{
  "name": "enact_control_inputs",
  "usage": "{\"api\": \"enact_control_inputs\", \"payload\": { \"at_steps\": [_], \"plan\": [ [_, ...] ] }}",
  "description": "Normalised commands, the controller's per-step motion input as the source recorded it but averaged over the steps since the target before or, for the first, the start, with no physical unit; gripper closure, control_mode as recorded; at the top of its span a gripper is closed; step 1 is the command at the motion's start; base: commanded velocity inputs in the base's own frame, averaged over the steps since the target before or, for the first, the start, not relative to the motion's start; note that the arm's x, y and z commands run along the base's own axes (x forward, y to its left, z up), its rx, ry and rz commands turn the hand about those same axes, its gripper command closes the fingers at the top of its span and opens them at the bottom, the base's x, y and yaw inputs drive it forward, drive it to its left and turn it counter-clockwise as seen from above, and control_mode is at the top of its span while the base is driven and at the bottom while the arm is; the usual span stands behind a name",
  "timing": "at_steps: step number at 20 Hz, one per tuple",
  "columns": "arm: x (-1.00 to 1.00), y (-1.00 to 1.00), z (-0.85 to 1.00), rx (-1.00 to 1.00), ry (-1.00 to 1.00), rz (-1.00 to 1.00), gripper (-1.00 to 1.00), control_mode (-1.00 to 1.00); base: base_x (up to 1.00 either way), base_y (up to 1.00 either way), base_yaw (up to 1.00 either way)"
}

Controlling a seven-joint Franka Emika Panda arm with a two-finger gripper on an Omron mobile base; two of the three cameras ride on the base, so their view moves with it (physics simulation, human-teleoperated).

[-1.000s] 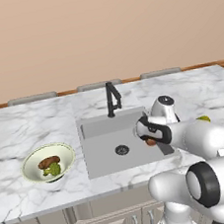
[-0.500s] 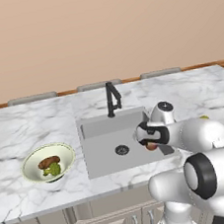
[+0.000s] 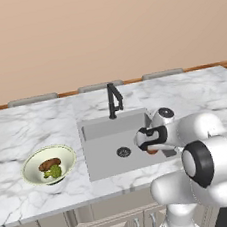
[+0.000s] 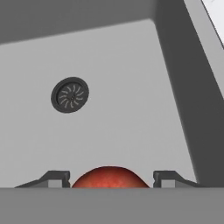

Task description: There is a mixed pile of frozen fruits and vegetables on the counter. Locate all the frozen vegetables and place the items in a bowl on the counter. Take all the frozen fruits and defrost them in a running sink.

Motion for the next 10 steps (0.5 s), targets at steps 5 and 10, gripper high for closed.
{"api": "enact_control_inputs", "payload": {
  "at_steps": [5, 10],
  "plan": [
    [0.01, 0.0, -0.16, 0.0, -0.01, 0.0, 1.0, -1.0, 0.0, 0.0, 0.0],
    [0.02, 0.0, -0.26, 0.0, -0.04, 0.0, 1.0, -1.0, 0.0, 0.0, 0.0]
  ]
}}
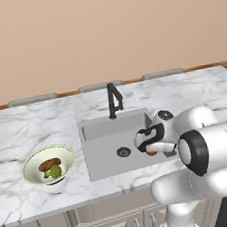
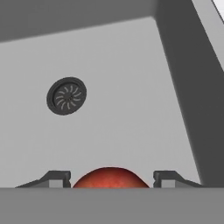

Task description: There is a mixed pile of frozen fruits and vegetables on the counter. Locate all the frozen vegetables and place the items in a bowl on the counter. Take all the frozen fruits and defrost them in a running sink.

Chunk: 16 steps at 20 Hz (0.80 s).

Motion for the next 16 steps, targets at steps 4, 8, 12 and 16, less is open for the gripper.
{"api": "enact_control_inputs", "payload": {
  "at_steps": [4, 8, 12, 16],
  "plan": [
    [0.03, 0.0, -0.2, 0.0, -0.06, 0.0, 1.0, -1.0, 0.0, 0.0, 0.0],
    [0.0, 0.01, -0.11, 0.0, -0.07, 0.0, 1.0, -1.0, 0.0, 0.0, 0.0],
    [0.0, 0.04, -0.12, 0.0, -0.07, 0.0, 1.0, -1.0, 0.0, 0.0, 0.0],
    [0.0, 0.01, -0.02, 0.0, -0.04, 0.0, 1.0, -1.0, 0.0, 0.0, 0.0]
  ]
}}
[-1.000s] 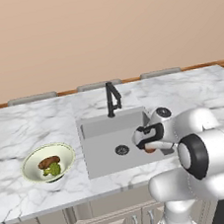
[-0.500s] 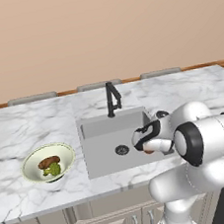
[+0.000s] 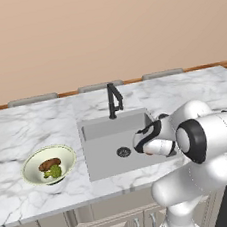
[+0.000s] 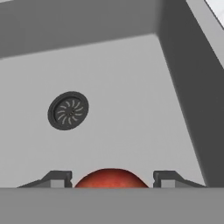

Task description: There is a mixed pile of frozen fruits and vegetables on the counter. Locate all the frozen vegetables and place the items in a bowl on the counter. Take all the frozen fruits and defrost them in a running sink.

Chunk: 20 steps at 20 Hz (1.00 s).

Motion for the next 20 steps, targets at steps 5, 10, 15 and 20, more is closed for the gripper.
{"api": "enact_control_inputs", "payload": {
  "at_steps": [5, 10, 15, 20],
  "plan": [
    [0.0, 0.0, -0.07, 0.0, -0.05, 0.0, 1.0, -1.0, 0.0, 0.0, 0.0],
    [0.0, 0.01, 0.0, 0.0, 0.0, 0.0, -1.0, -1.0, 0.0, 0.0, 0.0],
    [0.0, 0.0, 0.0, 0.0, 0.0, 0.0, -1.0, -1.0, 0.0, 0.0, 0.0],
    [0.0, 0.0, 0.0, 0.0, -0.01, 0.0, -1.0, -1.0, 0.0, 0.0, 0.0]
  ]
}}
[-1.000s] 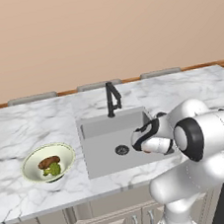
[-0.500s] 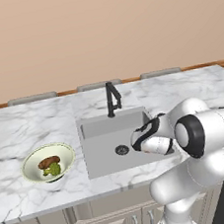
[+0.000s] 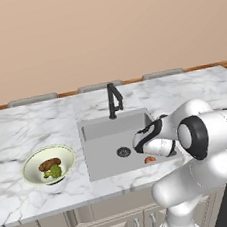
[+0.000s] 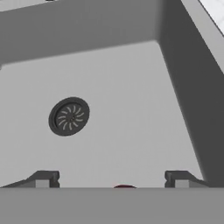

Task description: There is a mixed pile of frozen fruits and vegetables on the counter. Locate all the frozen vegetables and place the items in a bowl on the counter. Take all the frozen fruits and defrost them in a running sink.

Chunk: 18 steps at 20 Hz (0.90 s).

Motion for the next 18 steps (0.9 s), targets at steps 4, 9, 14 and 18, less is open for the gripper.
{"api": "enact_control_inputs", "payload": {
  "at_steps": [4, 9, 14, 18],
  "plan": [
    [-0.14, 0.01, 0.09, 0.0, -0.02, 0.0, -1.0, -1.0, 0.0, 0.0, 0.0],
    [-0.38, 0.02, 0.36, 0.0, 0.0, 0.0, -1.0, -1.0, 0.0, 0.0, 0.0],
    [-0.36, -0.03, 0.43, -0.05, 0.0, 0.0, -1.0, -1.0, 0.0, 0.0, 0.0],
    [-0.05, -0.43, 0.24, -0.1, 0.03, -0.05, -1.0, -1.0, 0.0, 0.0, 0.0]
  ]
}}
